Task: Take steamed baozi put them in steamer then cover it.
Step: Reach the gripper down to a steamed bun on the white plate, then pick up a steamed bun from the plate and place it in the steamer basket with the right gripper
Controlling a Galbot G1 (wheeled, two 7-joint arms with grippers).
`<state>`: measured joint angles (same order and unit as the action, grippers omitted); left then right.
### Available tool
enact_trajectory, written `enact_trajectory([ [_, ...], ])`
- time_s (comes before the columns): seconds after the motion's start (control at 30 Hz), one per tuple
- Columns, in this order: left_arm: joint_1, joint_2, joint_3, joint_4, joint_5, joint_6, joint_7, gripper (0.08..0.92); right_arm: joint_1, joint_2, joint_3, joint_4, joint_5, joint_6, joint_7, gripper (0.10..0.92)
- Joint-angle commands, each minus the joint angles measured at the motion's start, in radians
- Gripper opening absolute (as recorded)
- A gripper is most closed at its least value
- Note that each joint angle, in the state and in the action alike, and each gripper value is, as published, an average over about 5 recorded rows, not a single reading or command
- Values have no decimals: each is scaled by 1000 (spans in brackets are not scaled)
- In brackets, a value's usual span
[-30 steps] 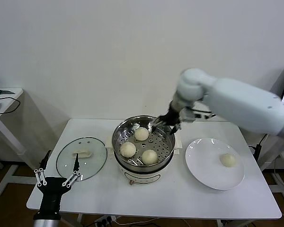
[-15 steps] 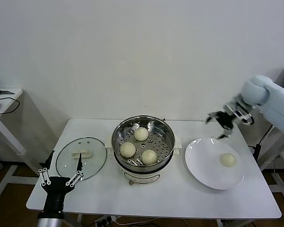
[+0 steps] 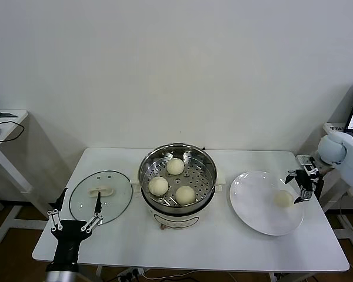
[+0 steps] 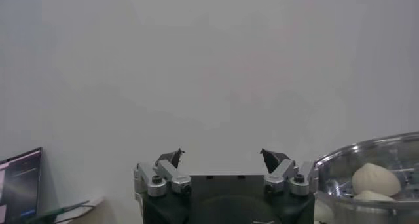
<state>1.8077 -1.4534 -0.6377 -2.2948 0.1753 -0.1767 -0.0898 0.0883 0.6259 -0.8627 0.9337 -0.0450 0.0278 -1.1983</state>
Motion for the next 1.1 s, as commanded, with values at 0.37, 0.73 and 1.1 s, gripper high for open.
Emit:
enact_trajectory([
  [0.37,-3,-3,-15,-11,-12,10,-2,823,-89,111,62,-144,-33,-27,61,822],
  [0.73,-1,-7,-14,-14,-16,9,-4,823,-60,121,34,-133,-41,-25,61,712],
  [1.1,-4,2,-7,-13,-15,11,-4,823,251,92,-94,22,43,-11,-148,654],
])
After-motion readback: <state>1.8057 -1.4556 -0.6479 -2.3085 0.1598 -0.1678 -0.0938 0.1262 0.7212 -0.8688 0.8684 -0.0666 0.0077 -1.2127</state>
